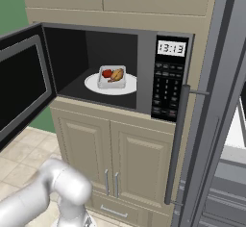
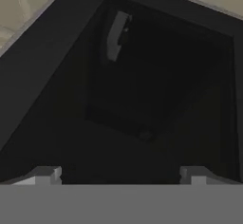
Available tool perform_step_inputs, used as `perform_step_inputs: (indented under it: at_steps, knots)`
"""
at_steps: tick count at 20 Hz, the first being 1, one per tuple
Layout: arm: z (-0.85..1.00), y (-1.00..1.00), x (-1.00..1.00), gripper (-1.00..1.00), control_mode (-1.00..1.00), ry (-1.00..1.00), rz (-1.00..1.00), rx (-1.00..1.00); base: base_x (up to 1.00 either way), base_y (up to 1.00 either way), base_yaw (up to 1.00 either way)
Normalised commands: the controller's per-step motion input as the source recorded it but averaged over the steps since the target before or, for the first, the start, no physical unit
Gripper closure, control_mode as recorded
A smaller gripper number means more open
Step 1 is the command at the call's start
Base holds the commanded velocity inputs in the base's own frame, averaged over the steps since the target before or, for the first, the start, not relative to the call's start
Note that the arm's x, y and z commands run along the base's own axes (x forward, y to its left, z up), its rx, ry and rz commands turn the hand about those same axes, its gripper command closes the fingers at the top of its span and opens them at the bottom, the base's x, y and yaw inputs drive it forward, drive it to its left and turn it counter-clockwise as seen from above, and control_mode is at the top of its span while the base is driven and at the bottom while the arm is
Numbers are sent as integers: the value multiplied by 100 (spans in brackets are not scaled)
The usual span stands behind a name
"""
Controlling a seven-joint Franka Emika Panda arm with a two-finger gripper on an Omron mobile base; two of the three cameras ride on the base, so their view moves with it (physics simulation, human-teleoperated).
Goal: Place the tupperware containing the chicken drumstick and bell pepper meal in the microwave. Close the microwave door and press the start button to reheat the meal.
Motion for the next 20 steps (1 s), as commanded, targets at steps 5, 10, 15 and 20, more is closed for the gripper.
perform_step_inputs:
  at_steps: [5, 10, 15, 20]
  knots:
    - [0, -100, -9, -100, -100, -1, -7, 0, 0, 0, 0]
    - [0, -100, -1, -100, -100, -6, -1, 0, 0, 0, 0]
    - [0, -100, -6, -100, -100, -9, 0, 1, 0, 0, 0]
    - [0, -100, -3, -100, -100, -4, 0, 2, 0, 0, 0]
